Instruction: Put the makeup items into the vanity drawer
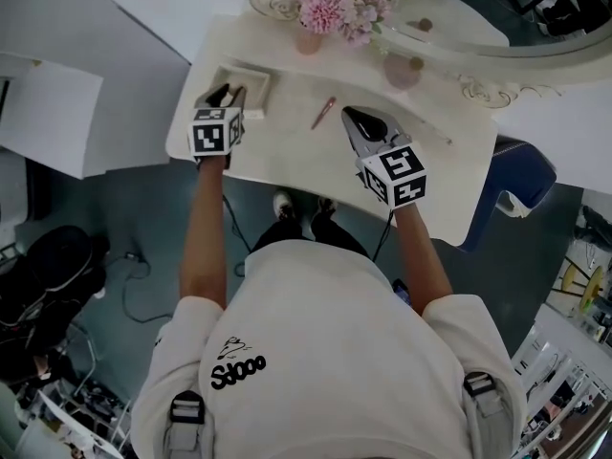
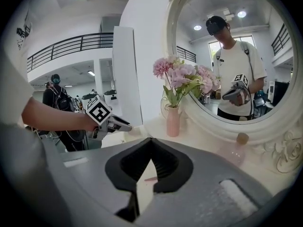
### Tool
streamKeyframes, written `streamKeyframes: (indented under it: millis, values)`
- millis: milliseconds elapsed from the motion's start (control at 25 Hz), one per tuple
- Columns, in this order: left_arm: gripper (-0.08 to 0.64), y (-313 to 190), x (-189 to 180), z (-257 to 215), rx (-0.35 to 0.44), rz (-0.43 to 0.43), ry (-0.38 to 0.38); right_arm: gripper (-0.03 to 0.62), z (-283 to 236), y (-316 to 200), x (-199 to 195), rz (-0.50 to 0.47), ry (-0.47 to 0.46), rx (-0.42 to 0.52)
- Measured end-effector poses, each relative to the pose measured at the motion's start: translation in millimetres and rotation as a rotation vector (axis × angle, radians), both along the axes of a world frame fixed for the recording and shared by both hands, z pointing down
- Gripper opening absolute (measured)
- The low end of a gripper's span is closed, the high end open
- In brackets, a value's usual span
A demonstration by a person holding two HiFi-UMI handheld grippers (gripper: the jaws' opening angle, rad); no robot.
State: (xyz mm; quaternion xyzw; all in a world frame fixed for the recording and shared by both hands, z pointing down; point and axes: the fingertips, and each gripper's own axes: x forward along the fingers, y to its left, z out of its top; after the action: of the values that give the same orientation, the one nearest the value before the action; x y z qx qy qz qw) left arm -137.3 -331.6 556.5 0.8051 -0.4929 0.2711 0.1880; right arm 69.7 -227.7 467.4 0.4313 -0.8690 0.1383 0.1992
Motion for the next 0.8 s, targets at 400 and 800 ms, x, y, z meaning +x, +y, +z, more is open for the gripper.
streamKeyframes:
  millis: [400,800]
  values:
    - [0.178,-3.4,-20.7,20.4,-0.013,-0.021,-0.015,0.003,12.1,3.9,2.4,0.021,0.034,-0.034]
    - [0.016,43.7,-0.7,-31.0,0.14,0.052,0.098,0.003,26.9,0.5,-4.1,0.016,0.052,-0.051]
